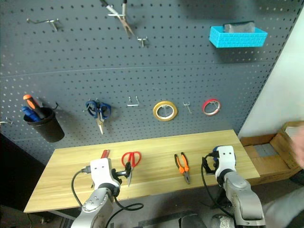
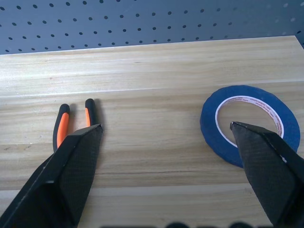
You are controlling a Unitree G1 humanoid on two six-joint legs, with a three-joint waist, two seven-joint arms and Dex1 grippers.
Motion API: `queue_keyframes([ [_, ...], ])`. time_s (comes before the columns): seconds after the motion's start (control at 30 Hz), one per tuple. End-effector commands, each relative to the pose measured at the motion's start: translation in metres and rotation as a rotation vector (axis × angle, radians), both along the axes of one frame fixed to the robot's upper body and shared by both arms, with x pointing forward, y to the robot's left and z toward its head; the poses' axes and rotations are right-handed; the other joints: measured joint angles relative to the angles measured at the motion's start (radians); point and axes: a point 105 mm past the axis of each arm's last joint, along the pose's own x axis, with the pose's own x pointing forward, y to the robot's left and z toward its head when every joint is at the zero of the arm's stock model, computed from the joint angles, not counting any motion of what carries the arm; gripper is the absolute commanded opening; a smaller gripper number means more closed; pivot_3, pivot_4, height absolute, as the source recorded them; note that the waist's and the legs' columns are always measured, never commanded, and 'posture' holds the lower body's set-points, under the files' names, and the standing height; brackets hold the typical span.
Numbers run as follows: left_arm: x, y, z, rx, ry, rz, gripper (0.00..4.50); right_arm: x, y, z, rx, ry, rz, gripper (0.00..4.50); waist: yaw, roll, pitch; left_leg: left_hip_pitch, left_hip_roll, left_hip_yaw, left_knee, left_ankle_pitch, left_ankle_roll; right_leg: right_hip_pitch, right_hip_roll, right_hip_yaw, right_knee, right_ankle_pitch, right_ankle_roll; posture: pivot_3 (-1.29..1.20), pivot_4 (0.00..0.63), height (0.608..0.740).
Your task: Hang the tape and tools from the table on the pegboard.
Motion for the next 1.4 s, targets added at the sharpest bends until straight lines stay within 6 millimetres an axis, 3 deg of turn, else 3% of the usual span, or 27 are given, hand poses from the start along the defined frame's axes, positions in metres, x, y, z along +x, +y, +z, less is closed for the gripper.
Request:
queue_keyframes([
  [0.03,0.003,0.003,0.011,0.028,-0.041,0.017,4.49,0.006,-0.001,0.014,-0.007,-0.063,0.007,4.50,0.000,0.000,0.000,0.000,0.000,0.000,0.000,0.000,0.000,0.000,0.000,0.000,0.000,0.000,0.000,-0.11,0.015,0.740],
  [1.0,0.001,0.011,0.014,0.016,-0.057,0.034,4.49,0.006,0.005,0.014,-0.012,-0.070,0.017,4.50,0.003,0.000,0.000,0.000,0.000,0.000,0.000,0.000,0.000,0.000,0.000,0.000,0.000,0.000,0.000,-0.11,0.028,0.740],
  [1.13,0.020,0.013,0.019,-0.020,-0.084,-0.019,4.49,0.013,0.000,0.012,-0.050,-0.069,0.052,4.50,0.003,0.000,0.002,0.000,0.000,0.000,0.000,0.000,0.000,0.000,0.000,0.000,0.000,0.000,0.000,-0.11,0.042,0.740],
  [1.17,0.029,0.011,0.023,-0.025,-0.096,-0.057,4.49,0.015,-0.002,0.011,-0.065,-0.064,0.064,4.50,0.005,-0.001,0.003,0.000,0.000,0.000,0.001,0.000,0.000,0.000,0.000,0.000,0.000,0.000,0.000,-0.11,0.044,0.740],
  [1.3,0.076,-0.030,0.052,-0.048,-0.176,-0.384,4.49,0.033,-0.022,0.005,-0.120,-0.034,0.103,4.50,0.008,-0.002,0.008,0.001,0.000,0.002,0.003,0.000,0.000,0.004,0.000,-0.001,0.000,0.000,0.000,-0.12,0.055,0.740],
  [1.4,0.097,-0.074,0.071,-0.059,-0.215,-0.686,4.49,0.050,-0.036,0.002,-0.129,-0.008,0.121,4.50,0.002,-0.003,0.014,0.003,0.000,0.003,0.004,0.001,0.001,0.007,0.000,0.000,0.000,0.000,0.001,-0.13,0.071,0.740],
])
